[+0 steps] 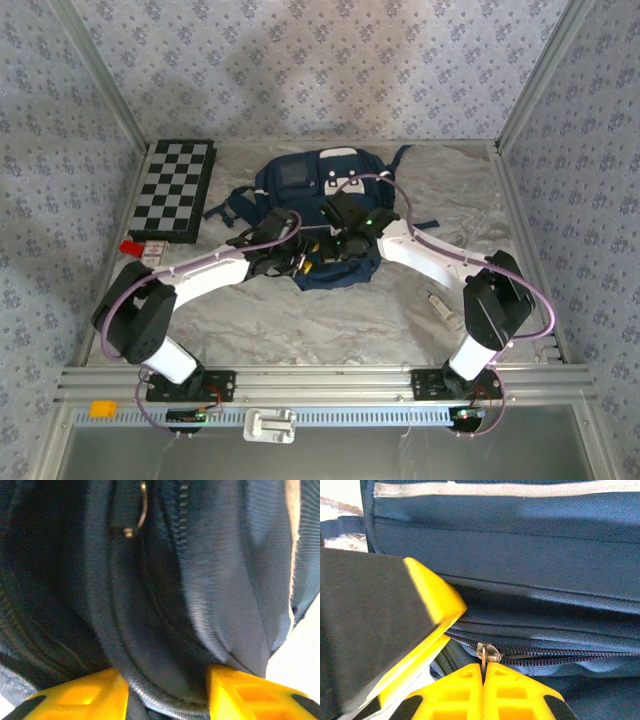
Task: Pack the student bag
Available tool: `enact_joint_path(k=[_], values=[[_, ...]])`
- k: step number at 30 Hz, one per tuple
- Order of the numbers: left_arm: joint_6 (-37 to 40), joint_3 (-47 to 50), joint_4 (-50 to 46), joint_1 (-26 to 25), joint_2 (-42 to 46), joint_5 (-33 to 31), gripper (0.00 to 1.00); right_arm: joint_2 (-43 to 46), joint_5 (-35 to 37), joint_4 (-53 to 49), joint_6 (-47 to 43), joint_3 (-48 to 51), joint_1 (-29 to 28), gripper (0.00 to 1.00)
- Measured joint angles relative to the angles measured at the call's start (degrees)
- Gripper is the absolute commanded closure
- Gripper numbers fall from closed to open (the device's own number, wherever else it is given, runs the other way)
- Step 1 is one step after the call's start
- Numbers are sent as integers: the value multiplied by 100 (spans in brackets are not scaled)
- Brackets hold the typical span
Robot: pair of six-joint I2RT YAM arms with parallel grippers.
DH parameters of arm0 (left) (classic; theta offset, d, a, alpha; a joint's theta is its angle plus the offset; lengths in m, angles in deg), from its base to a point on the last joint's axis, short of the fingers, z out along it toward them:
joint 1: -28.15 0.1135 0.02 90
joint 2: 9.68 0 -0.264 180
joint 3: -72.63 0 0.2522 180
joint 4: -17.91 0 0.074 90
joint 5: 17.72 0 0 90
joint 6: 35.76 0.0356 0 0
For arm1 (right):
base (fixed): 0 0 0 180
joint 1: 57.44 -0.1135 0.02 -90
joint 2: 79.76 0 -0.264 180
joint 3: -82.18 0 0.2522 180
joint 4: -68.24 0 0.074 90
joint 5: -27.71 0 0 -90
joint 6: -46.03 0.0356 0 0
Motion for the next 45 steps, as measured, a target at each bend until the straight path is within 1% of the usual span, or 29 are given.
enact_joint_path(k=[7, 13, 17, 23, 31, 35, 38, 41, 42, 45], values=[[-76, -181, -15, 17, -195, -197, 100, -4, 127, -35, 11, 20, -42, 100], [181, -238, -101, 223, -48, -256, 100, -2, 361, -28, -28, 20, -118, 100], [667, -238, -302, 588, 278, -179, 100, 63, 629, 52, -236, 55, -227, 100], [1397, -238, -575, 1316, 505, 317, 100, 431, 966, 363, -859, 385, -284, 100], [2017, -238, -704, 2133, 573, 1045, 100, 546, 1064, 352, -1436, 533, -57, 100], [2413, -271, -804, 2627, 579, 1552, 100, 566, 1128, 369, -1631, 638, 136, 100], [2767, -538, -1038, 2914, 424, 1967, 100, 586, 1034, 428, -1751, 557, 87, 100], [3230, -1045, -1270, 3110, 72, 2223, 84, 581, 907, 544, -1766, 444, -22, 100], [3397, -1213, -1316, 3158, -50, 2236, 77, 555, 863, 581, -1746, 389, -63, 100], [3858, -1364, -1270, 3276, -151, 2037, 58, 393, 800, 570, -1681, 160, -249, 100]])
